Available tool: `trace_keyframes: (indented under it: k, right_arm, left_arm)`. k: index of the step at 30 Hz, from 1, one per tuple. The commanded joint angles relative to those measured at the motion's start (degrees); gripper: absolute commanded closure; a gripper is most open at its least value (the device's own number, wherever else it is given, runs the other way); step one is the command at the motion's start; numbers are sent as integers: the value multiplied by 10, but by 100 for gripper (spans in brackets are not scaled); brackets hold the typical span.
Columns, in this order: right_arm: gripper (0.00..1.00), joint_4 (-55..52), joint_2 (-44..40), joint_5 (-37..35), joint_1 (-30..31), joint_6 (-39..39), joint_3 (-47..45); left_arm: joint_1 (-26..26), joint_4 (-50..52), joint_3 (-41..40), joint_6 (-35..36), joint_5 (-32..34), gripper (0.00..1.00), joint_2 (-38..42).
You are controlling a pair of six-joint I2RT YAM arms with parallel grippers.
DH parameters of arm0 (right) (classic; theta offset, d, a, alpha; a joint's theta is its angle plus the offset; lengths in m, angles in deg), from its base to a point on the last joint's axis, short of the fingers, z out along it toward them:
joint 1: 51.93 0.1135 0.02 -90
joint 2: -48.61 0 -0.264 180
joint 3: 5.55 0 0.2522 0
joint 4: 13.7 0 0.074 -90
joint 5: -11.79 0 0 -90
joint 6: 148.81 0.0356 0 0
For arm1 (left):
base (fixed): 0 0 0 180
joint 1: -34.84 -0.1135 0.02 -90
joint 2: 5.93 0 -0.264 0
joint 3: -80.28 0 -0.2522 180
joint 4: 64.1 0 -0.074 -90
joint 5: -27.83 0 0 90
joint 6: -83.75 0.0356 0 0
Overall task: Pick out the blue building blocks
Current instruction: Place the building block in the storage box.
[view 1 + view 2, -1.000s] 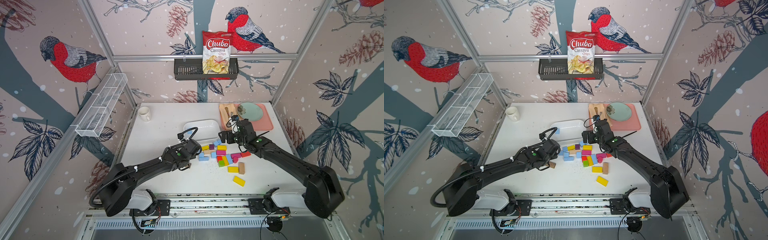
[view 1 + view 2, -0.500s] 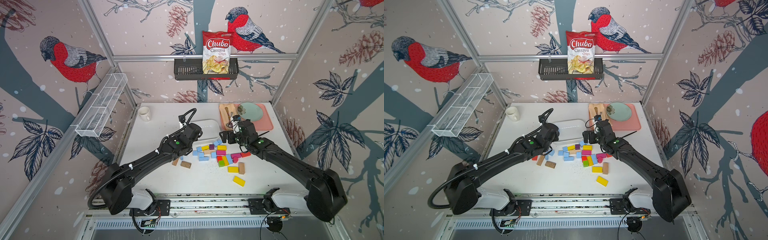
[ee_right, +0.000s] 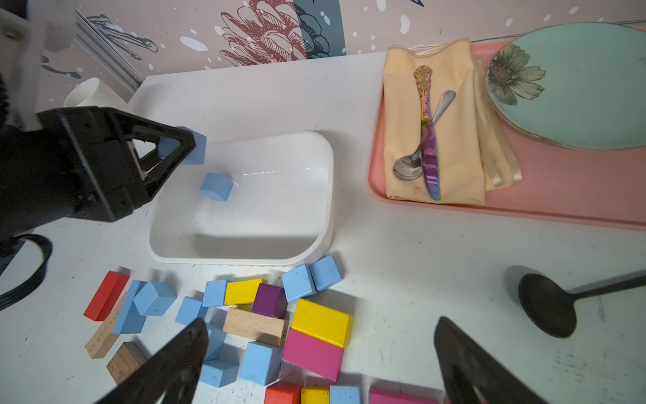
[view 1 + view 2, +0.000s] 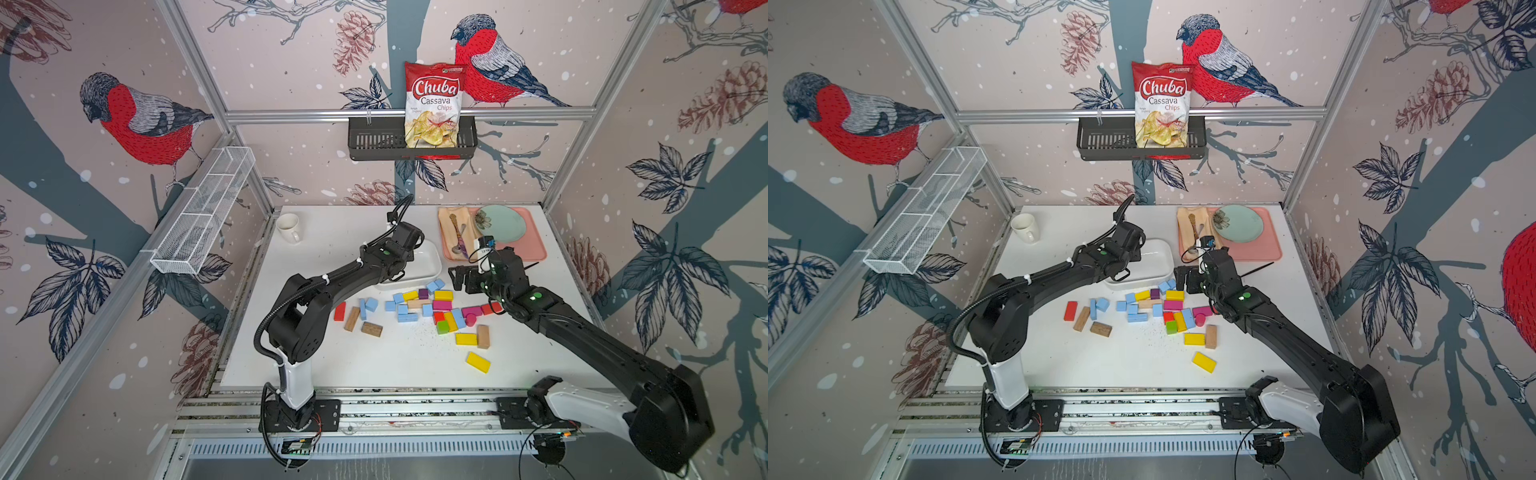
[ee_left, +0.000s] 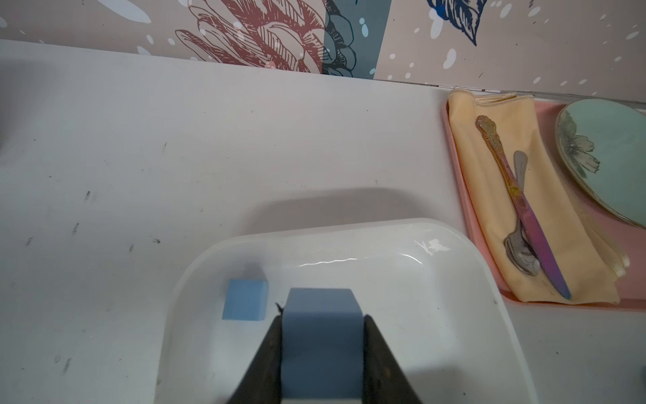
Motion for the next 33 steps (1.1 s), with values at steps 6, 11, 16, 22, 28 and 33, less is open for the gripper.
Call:
trace_keyframes:
  k: [6,11,16,22,28,33]
  right_arm:
    - [0,-4,-17,-15,-5,18,-18]
    - [0,-3,-12,-13,-7,19,-18]
    - [0,-3,-7,-11,-8,18,-16]
    - [0,-3,-3,-12,-9,19,-16]
    - [0,-1,-2,-10,-10,20,-20]
    - [0,-1,2,-9,-11,20,-20]
  left_arm:
    - [-23,-12,45,11,-27,92,-76]
    - [-31,-9,50,11,-34,92,-100]
    - [-35,-7,47,10,-30,91,-114]
    - [-38,-2,39,10,-22,90,-119]
    - [-39,4,34,2,-17,85,-121]
    - [-39,7,33,-1,-16,78,-120]
